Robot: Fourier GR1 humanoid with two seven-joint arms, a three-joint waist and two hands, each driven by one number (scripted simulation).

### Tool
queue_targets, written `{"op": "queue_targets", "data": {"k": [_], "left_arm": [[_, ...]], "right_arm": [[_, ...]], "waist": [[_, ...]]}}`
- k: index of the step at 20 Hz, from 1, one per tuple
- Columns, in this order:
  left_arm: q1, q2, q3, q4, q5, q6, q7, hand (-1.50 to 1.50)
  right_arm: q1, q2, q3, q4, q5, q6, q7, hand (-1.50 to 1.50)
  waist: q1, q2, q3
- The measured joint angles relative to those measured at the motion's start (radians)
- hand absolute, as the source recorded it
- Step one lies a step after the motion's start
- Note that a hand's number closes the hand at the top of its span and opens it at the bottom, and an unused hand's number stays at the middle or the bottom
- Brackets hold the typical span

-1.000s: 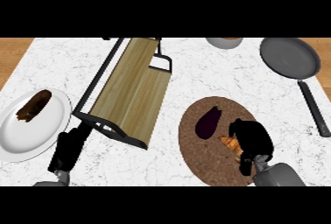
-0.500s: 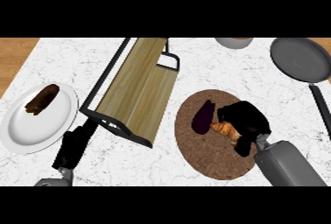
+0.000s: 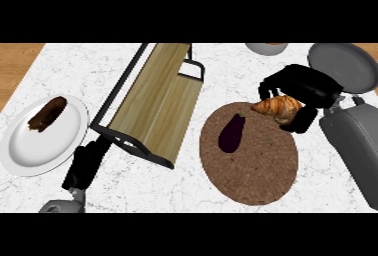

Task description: Pick the croissant from the placemat and place it in the tiered shelf

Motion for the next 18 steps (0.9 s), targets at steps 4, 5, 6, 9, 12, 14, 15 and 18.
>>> {"op": "queue_targets", "data": {"k": [4,5,6,9,12,14,15,18], "left_arm": [[0.005,0.0,0.007,0.003,0.004,-0.001,0.0,0.0],[-0.001,0.0,0.011,0.01,0.003,0.002,0.001,0.0],[0.002,-0.001,0.012,0.007,0.005,0.002,0.002,0.0],[0.005,-0.001,0.017,0.013,0.004,0.003,-0.004,0.0],[0.012,0.004,0.022,0.019,0.001,-0.001,-0.019,0.0],[0.015,-0.001,0.017,0.01,-0.006,0.005,-0.01,0.0],[0.012,0.0,0.019,0.004,-0.004,0.002,-0.005,0.0],[0.015,-0.001,0.015,-0.013,-0.003,-0.003,0.009,0.0]], "right_arm": [[-0.11,0.002,-0.107,0.077,-0.094,0.019,-0.084,1.5],[-0.137,0.011,-0.137,0.085,-0.13,0.041,-0.085,1.5],[-0.17,0.015,-0.168,0.1,-0.163,0.067,-0.08,1.5],[-0.268,0.041,-0.235,0.159,-0.229,0.119,-0.049,1.5],[-0.366,0.065,-0.276,0.217,-0.26,0.144,-0.011,1.5],[-0.43,0.102,-0.289,0.244,-0.265,0.137,0.042,1.5],[-0.459,0.122,-0.291,0.269,-0.26,0.121,0.057,1.5],[-0.549,0.169,-0.303,0.332,-0.25,0.079,0.106,1.5]], "waist": [[-0.011,-0.004,-0.001],[-0.015,-0.005,-0.001],[-0.015,-0.006,-0.001],[-0.017,-0.007,-0.001],[-0.019,-0.008,-0.002],[-0.019,-0.008,-0.002],[-0.018,-0.008,-0.002],[-0.015,-0.007,-0.002]]}}
